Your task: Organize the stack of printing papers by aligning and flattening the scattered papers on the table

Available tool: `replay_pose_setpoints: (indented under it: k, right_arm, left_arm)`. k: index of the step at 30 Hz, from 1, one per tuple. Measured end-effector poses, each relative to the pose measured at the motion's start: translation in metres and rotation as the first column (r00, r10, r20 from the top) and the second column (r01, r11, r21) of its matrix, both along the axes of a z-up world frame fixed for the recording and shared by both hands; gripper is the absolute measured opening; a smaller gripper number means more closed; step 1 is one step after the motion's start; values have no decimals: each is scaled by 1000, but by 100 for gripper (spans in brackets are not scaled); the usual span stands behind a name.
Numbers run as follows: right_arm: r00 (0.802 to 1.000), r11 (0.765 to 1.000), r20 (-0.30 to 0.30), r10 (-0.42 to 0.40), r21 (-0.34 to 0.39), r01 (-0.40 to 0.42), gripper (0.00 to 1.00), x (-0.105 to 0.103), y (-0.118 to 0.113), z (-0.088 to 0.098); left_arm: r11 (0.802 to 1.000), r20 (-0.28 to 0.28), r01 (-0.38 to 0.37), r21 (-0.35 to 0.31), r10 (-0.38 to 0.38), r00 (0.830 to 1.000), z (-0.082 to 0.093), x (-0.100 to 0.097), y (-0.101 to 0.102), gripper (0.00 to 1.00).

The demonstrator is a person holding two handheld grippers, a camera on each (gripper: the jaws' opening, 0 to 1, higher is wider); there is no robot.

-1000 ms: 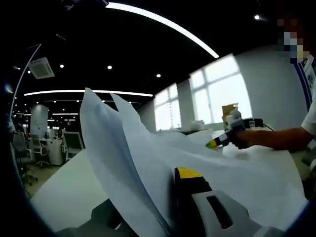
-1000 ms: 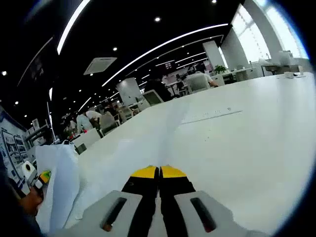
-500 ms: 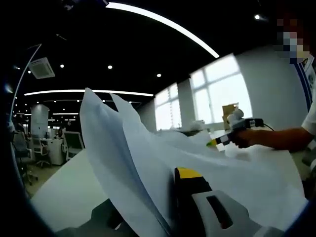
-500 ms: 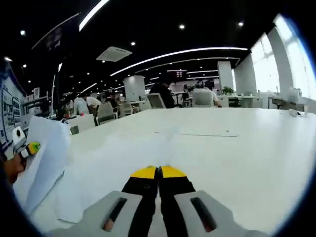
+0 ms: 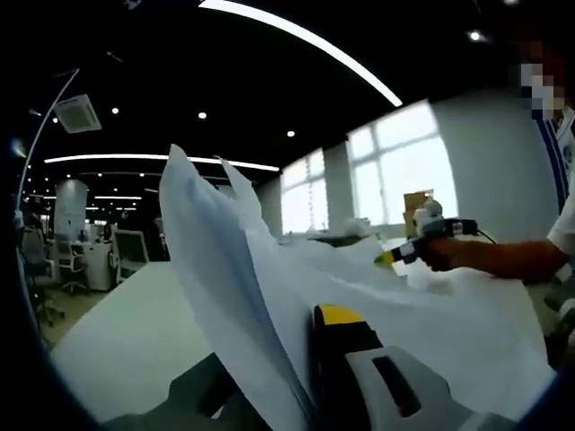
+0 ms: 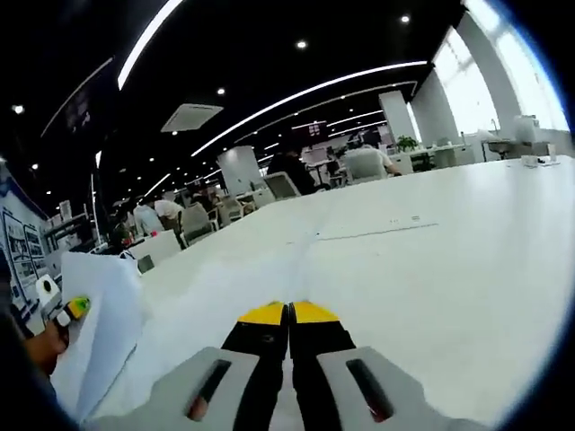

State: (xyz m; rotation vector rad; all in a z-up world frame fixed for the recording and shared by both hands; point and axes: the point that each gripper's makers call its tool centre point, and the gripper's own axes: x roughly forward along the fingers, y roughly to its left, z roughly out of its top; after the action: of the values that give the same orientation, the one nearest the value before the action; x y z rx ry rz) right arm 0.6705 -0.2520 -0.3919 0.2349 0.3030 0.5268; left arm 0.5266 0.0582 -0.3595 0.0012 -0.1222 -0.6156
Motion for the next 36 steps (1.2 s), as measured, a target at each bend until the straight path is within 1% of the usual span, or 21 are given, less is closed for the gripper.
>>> replay_pose_setpoints:
  k: [4, 7, 12, 17, 22, 26, 28, 36]
  right_arm:
    - [1000, 1000, -2, 0, -5, 0, 0, 0, -1, -1]
    - [1000, 1000, -4, 0, -7, 0, 0, -1, -1, -1]
    - [1000, 1000, -4, -5, 0, 5, 0, -1, -2, 0]
    - [1000, 1000, -15, -11, 28, 12, 0, -2, -2, 1]
    - [1000, 998, -12, -18, 66, 19, 0, -2, -6, 7]
    - [1000, 996, -11, -15, 92, 16, 0, -3, -8, 10]
    - [1000, 994, -1, -7, 111, 7, 0, -4, -7, 14]
    - [1000, 992, 24, -5, 124, 2, 0, -9, -8, 26]
  left_arm:
    - [1000, -9, 6, -12, -6, 1000, 0, 0, -1, 9]
    - [1000, -15, 5, -9, -5, 1000, -1, 0, -1, 8]
    - [1000, -28, 9, -23, -9, 1000, -2, 1, 0, 7]
    - [997, -60, 11, -70, -15, 998, -1, 2, 2, 7]
    - [994, -82, 12, -105, -21, 996, -1, 2, 2, 7]
    - [994, -90, 9, -108, -19, 996, -2, 2, 1, 7]
    - [995, -91, 6, -102, -16, 996, -2, 2, 0, 7]
    - [995, -95, 2, -97, -11, 995, -3, 3, 1, 7]
